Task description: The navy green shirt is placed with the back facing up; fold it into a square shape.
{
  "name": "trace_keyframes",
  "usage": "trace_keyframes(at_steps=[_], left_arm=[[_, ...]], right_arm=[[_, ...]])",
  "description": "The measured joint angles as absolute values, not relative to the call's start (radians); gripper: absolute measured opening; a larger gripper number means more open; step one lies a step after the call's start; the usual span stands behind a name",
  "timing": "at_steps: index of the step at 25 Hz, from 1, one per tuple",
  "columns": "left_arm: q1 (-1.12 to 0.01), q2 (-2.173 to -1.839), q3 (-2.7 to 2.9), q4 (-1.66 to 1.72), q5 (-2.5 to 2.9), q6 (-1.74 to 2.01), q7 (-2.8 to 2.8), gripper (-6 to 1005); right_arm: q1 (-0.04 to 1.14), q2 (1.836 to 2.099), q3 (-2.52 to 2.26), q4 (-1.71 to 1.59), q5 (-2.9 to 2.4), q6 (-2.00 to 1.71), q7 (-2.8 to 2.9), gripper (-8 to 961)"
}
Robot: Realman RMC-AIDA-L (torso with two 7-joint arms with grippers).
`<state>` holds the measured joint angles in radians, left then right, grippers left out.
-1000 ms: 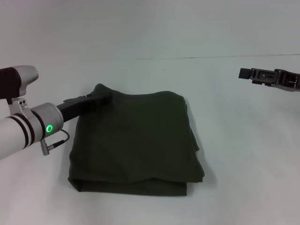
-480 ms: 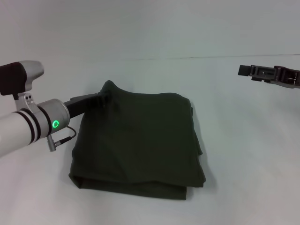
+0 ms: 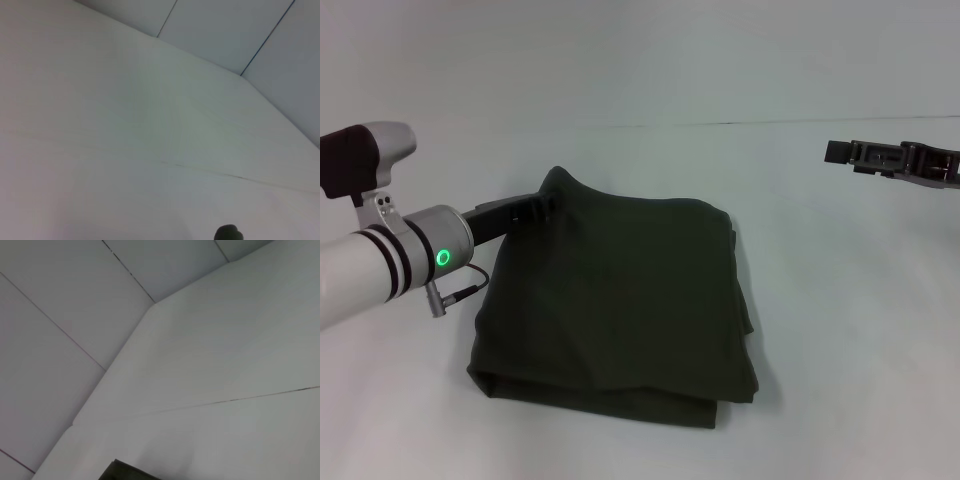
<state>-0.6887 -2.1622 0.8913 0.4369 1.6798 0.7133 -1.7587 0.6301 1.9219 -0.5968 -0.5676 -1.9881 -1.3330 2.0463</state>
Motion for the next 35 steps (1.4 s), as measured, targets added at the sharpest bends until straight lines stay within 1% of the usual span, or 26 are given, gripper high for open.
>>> trace_keyframes(at_steps=[13,21,30,35], left_arm=[[-0.723,-2.154,0.871,0.437,1.67,0.685,-1.902,76],[-0.73,-2.152,0.773,0.436,1.669,0.644,-1.933,76],[-0.723,-2.161,0.737,0.436,1.649,0.602,-1.935,77],[-0.71,-2.162,0.737,0.436,1.624,0.624,-1.934,110]], right_arm=[[0.632,1.923,-0.597,-0.568,-1.988,-1.316,2.044,865],[0.635,1.916,-0.596,-0.568,-1.988,-1.315,2.044,865],[0.648,1.914,-0.597,-0.568,-1.988,-1.315,2.04,865],[0.651,1.912,-0.597,-0.568,-1.988,-1.315,2.04,865]])
